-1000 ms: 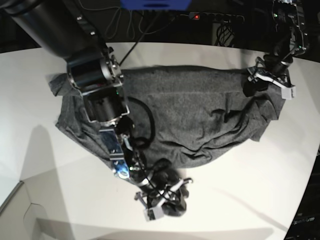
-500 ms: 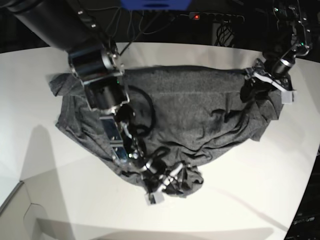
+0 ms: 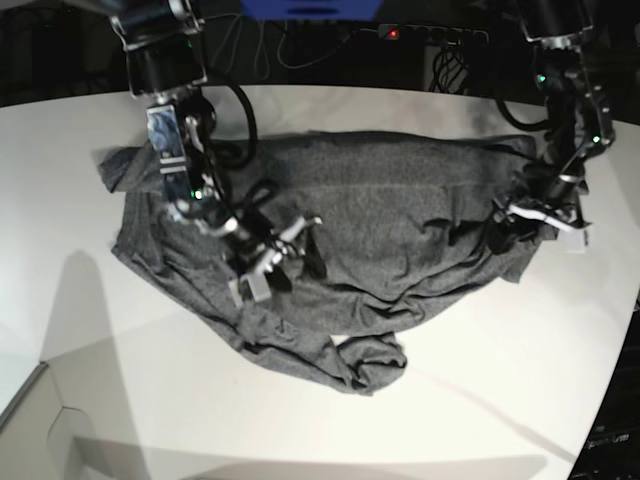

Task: Layout the t-shirt on the table in an organized manner, then fold the t-shirt properly
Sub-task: 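Move the left gripper onto the shirt body and grasp the fabric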

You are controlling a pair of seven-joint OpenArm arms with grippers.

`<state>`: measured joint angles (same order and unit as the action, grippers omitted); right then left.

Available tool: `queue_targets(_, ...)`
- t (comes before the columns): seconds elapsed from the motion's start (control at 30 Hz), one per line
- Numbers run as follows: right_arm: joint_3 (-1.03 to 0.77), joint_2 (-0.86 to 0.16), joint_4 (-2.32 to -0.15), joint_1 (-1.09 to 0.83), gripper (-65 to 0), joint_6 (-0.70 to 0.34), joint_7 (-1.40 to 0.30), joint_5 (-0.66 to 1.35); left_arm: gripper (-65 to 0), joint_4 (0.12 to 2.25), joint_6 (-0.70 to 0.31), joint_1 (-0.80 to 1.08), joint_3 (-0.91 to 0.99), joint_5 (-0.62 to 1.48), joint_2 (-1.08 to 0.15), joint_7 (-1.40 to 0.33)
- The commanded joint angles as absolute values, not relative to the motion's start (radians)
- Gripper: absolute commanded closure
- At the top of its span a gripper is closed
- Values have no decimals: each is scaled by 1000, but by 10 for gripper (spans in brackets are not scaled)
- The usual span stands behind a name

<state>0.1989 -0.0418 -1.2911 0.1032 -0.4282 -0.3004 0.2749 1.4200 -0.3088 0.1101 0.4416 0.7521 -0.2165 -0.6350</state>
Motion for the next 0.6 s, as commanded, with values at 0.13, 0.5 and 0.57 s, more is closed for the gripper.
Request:
queue_targets(0.13,199,-105,-1337,68,-370,-440,-271,291,-364,1405,-315,79,424,766,-236,-602)
queue_targets(0.5,197,-114,-1336,51,-370,-440,-277,291,-366,1403,-315,85,526,768,-236,-598)
queue_targets(0.57,197,-114,-1336,50,-370,-440,-278,291,-366,1403,-315,85,527,769,-236,-599)
